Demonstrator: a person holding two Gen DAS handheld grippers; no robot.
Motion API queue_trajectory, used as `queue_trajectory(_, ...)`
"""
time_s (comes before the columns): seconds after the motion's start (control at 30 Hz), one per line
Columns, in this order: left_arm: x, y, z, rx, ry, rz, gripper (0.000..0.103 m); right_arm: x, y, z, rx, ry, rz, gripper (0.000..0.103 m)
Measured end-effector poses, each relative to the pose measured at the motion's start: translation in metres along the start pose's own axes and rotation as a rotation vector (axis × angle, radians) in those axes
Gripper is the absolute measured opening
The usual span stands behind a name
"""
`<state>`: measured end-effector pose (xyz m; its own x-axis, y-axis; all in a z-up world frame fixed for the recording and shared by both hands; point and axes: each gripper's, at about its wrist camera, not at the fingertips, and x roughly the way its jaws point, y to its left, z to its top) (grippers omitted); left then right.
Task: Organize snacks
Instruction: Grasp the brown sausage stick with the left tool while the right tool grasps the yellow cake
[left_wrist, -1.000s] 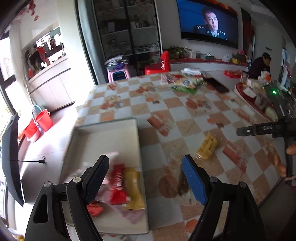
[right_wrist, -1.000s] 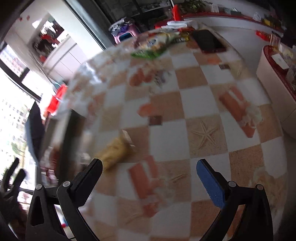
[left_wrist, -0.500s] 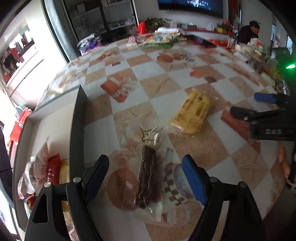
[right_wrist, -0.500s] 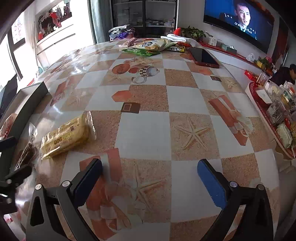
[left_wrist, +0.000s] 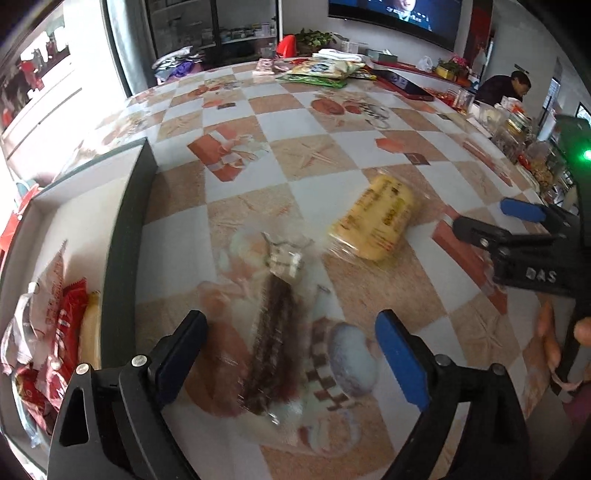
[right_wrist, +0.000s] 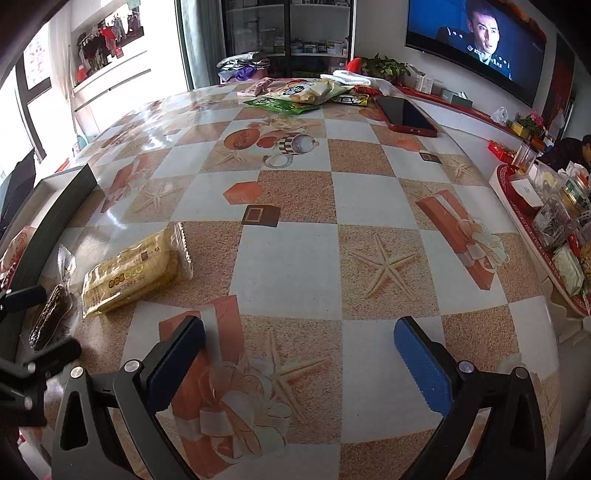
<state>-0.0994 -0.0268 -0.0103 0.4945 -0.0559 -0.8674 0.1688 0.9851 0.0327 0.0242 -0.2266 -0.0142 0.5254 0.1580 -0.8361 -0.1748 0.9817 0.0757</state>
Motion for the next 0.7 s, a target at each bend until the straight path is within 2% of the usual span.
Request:
queue_trajectory(0.07, -0.002, -0.005, -0.002, 0.007, -0.004, -0.010, 0.089, 0.000, 0.000, 0.000, -0.001, 0.001, -0.001, 0.103)
queue_trajectory(0.1, -0.003, -0.006, -0.002, 0.012, -0.008, -0.019, 0.081, 0.000, 0.000, 0.000, -0.001, 0.001, -0.002, 0.103)
queue_trajectory(0.13, -0.006, -0.009, -0.003, 0.024, -0.018, -0.024, 0.062, 0.000, 0.001, 0.001, -0.003, 0.005, -0.003, 0.103)
queue_trajectory(0.17, -0.010, -0.012, -0.004, 0.040, -0.029, -0.032, 0.050, 0.000, 0.001, 0.002, -0.005, 0.012, -0.002, 0.103)
queue_trajectory(0.2, -0.012, -0.013, -0.005, 0.044, -0.030, -0.040, 0.044, 0.000, 0.001, 0.003, -0.004, 0.025, -0.001, 0.103)
queue_trajectory(0.27, -0.014, -0.013, -0.009, 0.037, -0.045, -0.043, 0.044, 0.000, 0.002, 0.007, 0.034, 0.066, -0.004, 0.103)
queue_trajectory(0.3, -0.014, -0.014, -0.011, 0.040, -0.054, -0.036, 0.045, -0.001, 0.004, 0.010, 0.061, 0.075, 0.034, 0.103)
queue_trajectory(0.33, -0.015, -0.015, -0.012, 0.042, -0.060, -0.027, 0.045, -0.003, 0.009, 0.015, 0.100, 0.082, 0.123, 0.103)
queue_trajectory(0.4, -0.016, -0.017, -0.014, 0.033, -0.068, -0.010, 0.046, 0.000, 0.018, 0.026, 0.161, 0.094, 0.222, 0.103)
queue_trajectory(0.43, -0.017, -0.017, -0.015, 0.029, -0.070, -0.005, 0.049, 0.003, 0.023, 0.031, 0.176, 0.096, 0.227, 0.103)
queue_trajectory(0.47, -0.017, -0.017, -0.016, 0.026, -0.069, 0.001, 0.052, 0.006, 0.029, 0.037, 0.183, 0.094, 0.220, 0.103)
queue_trajectory(0.53, -0.016, -0.013, -0.016, 0.001, -0.061, 0.016, 0.074, 0.019, 0.045, 0.049, 0.163, 0.113, 0.181, 0.103)
queue_trajectory(0.6, -0.013, -0.007, -0.015, -0.028, -0.053, 0.008, 0.081, 0.026, 0.059, 0.054, 0.101, 0.121, 0.130, 0.103)
queue_trajectory(0.7, -0.009, -0.008, -0.012, -0.021, -0.062, 0.010, 0.083, 0.029, 0.073, 0.050, -0.009, 0.137, 0.072, 0.103)
